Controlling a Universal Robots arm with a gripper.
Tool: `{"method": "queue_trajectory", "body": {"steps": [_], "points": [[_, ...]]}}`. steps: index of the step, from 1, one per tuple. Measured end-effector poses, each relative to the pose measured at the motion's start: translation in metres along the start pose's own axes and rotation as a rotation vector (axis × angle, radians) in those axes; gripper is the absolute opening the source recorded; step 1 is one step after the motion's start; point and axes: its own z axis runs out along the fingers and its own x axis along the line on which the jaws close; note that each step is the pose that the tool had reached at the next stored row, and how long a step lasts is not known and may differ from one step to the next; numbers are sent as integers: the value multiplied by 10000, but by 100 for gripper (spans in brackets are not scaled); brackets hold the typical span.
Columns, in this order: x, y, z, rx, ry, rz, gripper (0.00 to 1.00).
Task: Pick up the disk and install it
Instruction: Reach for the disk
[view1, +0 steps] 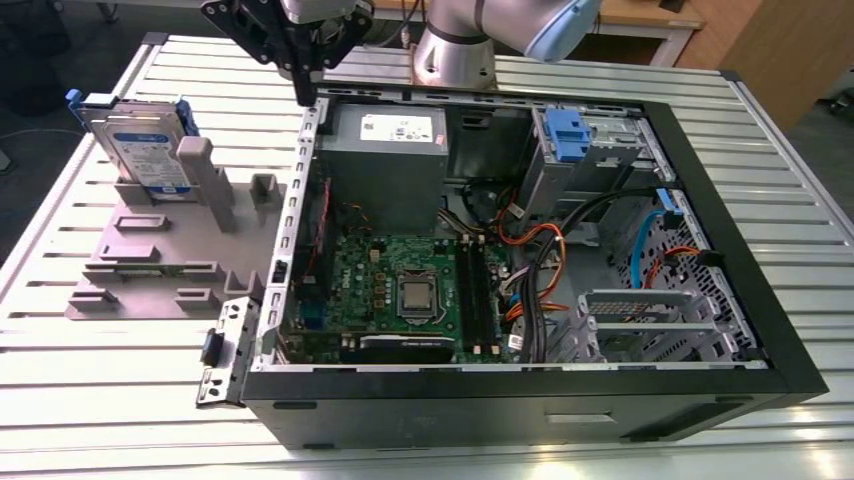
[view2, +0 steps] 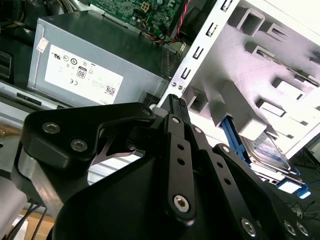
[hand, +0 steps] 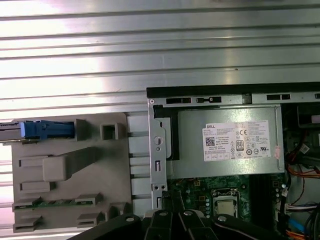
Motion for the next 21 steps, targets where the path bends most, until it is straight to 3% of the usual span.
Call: {"method": "queue_trajectory", "body": {"steps": [21], "points": [[105,-8,-3,0,0,-1,11]]}}
